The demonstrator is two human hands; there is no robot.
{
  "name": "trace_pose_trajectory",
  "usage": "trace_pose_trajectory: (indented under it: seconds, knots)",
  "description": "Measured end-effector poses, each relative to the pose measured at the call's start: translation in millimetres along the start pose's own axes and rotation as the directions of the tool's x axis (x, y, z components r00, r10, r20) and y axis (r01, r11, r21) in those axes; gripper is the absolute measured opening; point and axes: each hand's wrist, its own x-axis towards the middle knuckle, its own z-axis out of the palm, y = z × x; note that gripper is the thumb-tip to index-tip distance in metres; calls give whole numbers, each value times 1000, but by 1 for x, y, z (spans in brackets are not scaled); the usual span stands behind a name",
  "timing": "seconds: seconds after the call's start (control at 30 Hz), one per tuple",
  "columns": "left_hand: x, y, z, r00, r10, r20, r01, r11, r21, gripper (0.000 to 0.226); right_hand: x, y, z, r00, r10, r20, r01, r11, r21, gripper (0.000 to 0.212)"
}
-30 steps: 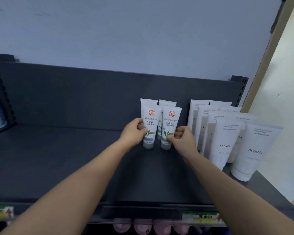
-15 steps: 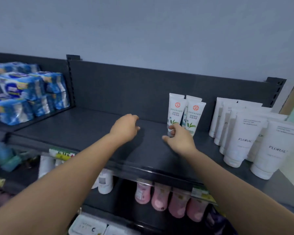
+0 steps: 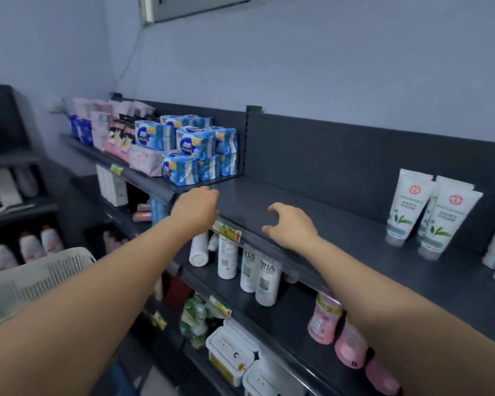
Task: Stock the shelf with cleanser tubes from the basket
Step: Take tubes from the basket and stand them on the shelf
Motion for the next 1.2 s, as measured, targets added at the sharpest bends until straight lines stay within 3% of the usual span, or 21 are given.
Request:
trace_pose_trajectory:
  seconds: [0.5,0.93,1.03,1.13,1.2]
  knots:
    - [-95,-202,27,910,-390,142,373,918,136,23,54,-162,130,928,-278,248,303,951,-66,46]
    - [-140,-370,82,798,-541,266,504,841,196,18,98,-296,261,846,-360,393,395,919,-8,26]
    - [-149,-399,93,774,-566,285,523,824,219,16,105,-321,286,832,-381,403,405,914,29,41]
    - [-154,-424,104,754,-578,311,534,816,223,17,112,-342,306,813,-387,434,416,909,32,21]
    - [-154,-440,112,741,-585,330,540,811,226,19,118,-354,321,804,-390,449,423,906,30,24]
